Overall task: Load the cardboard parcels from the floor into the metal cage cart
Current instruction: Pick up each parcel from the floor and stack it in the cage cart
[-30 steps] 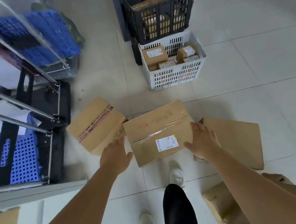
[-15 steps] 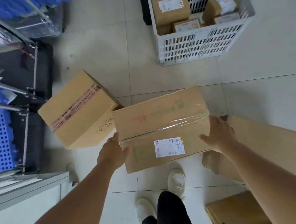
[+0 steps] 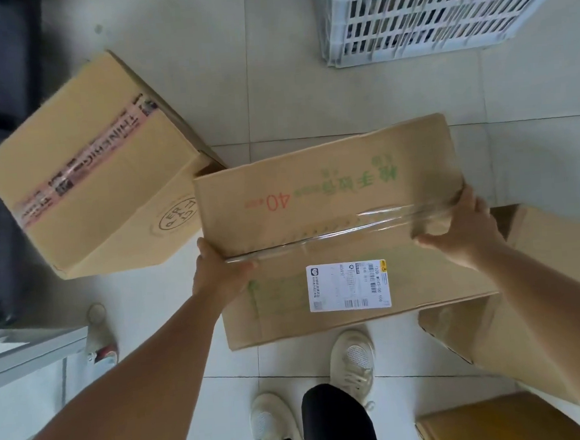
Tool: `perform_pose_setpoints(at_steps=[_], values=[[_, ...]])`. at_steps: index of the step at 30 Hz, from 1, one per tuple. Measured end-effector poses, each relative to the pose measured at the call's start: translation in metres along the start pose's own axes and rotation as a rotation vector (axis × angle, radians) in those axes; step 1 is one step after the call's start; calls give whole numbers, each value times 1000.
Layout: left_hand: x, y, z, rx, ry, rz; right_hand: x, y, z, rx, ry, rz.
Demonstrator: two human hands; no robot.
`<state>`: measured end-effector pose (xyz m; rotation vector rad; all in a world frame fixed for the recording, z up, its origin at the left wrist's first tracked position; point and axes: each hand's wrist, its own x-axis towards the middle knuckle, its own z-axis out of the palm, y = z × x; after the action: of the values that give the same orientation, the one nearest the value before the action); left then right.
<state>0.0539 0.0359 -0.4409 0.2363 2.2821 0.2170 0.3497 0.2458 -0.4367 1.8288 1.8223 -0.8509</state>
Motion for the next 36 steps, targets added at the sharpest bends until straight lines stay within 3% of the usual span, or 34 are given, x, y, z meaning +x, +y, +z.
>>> perform_pose_setpoints(at_steps=[6,15,36], values=[[8,-3,13,-157,61,15,12,-1,9,143,-4,61],[-19,-23,-4,-238,94,33,-16,-7,-10,202,48,-26],[-222,-14,-204,-299,144,260,-271,-41,-169,300,234,-60]])
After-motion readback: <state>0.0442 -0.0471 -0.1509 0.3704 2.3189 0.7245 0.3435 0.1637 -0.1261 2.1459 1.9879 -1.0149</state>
